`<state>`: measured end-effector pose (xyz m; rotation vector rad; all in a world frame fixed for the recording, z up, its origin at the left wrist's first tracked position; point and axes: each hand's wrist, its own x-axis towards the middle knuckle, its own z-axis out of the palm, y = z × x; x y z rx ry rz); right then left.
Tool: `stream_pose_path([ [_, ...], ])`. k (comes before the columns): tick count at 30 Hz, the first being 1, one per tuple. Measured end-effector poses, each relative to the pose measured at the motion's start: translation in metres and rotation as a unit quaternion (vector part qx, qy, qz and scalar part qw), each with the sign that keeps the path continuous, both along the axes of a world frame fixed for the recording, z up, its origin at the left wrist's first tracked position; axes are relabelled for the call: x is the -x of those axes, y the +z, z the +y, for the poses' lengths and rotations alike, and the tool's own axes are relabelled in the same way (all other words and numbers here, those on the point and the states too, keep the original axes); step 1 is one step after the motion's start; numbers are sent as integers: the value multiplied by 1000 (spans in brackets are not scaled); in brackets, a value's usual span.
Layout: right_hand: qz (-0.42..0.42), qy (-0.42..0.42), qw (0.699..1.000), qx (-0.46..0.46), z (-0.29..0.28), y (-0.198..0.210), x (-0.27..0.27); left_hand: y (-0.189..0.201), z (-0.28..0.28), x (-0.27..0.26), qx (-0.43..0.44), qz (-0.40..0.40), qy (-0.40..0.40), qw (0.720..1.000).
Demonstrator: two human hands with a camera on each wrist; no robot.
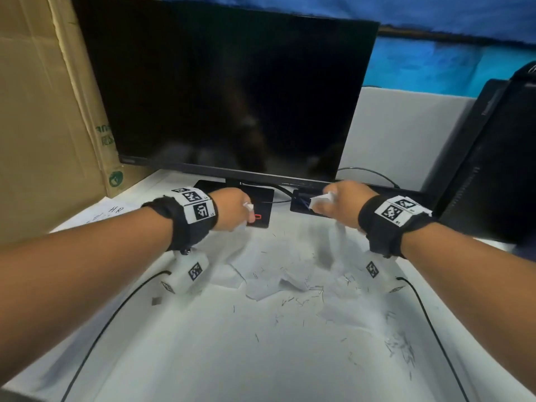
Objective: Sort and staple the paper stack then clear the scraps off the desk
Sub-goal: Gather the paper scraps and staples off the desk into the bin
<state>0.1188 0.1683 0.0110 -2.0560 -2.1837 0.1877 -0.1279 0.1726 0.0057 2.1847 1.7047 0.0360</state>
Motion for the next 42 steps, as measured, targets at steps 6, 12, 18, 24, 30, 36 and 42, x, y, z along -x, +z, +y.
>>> stream_pose_path([
  [6, 83, -10, 996, 1, -11, -9, -1, -12, -18, 23, 61, 105, -25, 992],
  [12, 135, 2, 990, 25, -17, -20, 3, -40, -45, 19, 5, 229, -50, 972],
  [18, 47, 35, 998, 38, -27, -8, -4, -39, -41, 22, 35, 232, -91, 968],
  [24, 26, 16, 1000, 4, -44, 21, -21, -8, -39, 32, -32, 155, -26, 987],
  [30, 32, -10, 999, -14, -75, 35, -36, 0, -44, 19, -26, 94, 2, 995],
  [36, 80, -8, 996, -44, -132, 47, -42, 28, -56, 2, -133, 77, 39, 987],
  [42, 360, -38, 904, -228, -233, 63, -53, 80, -111, 18, -284, -37, 97, 953],
])
